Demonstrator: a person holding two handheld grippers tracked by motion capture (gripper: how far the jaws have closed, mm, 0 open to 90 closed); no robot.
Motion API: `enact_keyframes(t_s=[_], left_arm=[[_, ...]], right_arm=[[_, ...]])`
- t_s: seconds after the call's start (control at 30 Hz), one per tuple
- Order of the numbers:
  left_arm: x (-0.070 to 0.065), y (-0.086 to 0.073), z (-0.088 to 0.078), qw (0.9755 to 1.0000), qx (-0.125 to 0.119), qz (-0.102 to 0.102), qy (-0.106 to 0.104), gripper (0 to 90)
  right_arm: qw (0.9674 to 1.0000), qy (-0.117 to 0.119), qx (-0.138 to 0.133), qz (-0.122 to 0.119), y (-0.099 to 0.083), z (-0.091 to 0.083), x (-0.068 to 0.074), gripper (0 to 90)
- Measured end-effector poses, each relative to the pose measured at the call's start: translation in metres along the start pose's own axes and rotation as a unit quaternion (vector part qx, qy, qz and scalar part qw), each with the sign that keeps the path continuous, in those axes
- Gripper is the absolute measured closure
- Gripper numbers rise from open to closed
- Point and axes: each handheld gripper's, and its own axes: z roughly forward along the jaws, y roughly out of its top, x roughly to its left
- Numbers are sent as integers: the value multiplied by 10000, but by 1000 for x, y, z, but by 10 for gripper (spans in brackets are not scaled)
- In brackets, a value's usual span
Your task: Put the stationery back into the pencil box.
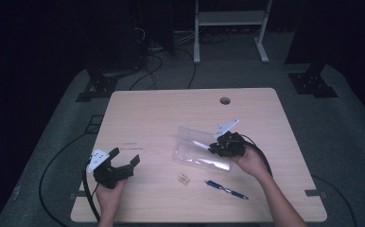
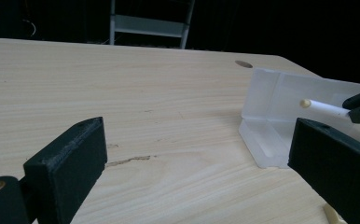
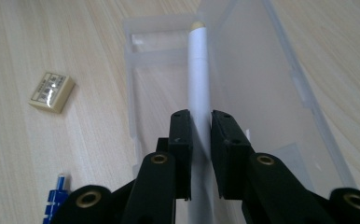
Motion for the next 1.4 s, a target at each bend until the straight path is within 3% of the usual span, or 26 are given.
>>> enact_keyframes(t_s=[0.43,1.4], left_arm=[[-1,0,0,10000,10,4,-10,34],[0,0,-1,10000,-12,3,4,34]], right_arm=[[9997,119,176,-85,-2,17,-3,782],[9988,318,356,88,-10,40,-7,780]])
